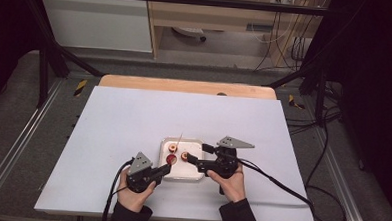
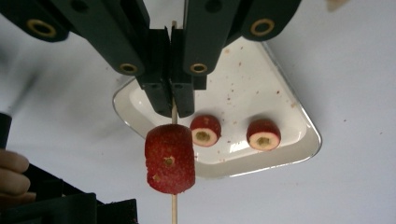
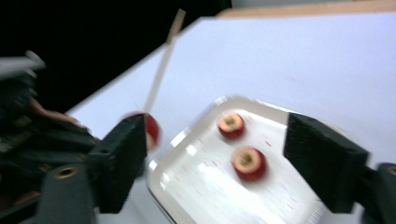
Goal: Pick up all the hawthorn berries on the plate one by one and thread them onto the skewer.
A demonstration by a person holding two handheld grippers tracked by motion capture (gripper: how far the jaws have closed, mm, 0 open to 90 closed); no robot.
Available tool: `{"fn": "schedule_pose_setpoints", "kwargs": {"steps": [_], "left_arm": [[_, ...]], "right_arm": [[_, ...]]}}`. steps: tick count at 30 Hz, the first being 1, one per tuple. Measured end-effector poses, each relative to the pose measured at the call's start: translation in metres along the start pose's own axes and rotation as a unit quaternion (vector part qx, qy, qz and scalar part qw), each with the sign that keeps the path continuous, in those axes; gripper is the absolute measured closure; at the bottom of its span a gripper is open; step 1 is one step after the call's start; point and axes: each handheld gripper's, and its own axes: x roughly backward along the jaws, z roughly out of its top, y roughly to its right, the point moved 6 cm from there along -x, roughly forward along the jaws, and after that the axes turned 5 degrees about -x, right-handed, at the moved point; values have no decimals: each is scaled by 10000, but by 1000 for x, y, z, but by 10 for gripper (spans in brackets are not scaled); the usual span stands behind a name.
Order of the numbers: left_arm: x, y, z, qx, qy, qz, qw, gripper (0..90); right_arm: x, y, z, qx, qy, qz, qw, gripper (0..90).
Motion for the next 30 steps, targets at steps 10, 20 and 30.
{"fn": "schedule_pose_setpoints", "kwargs": {"steps": [10,20,30], "left_arm": [[12,-6,-12,-105,-192,30,9998,886],[17,-10,-18,-75,-240,44,9997,886],[17,-15,-20,-81,-172,-46,9998,886]], "right_arm": [[1,22,-3,525,-1192,-576,9898,145],[-24,19,2,1062,-2122,-748,9685,110],[-52,11,7,1230,-2624,-758,9541,145]]}}
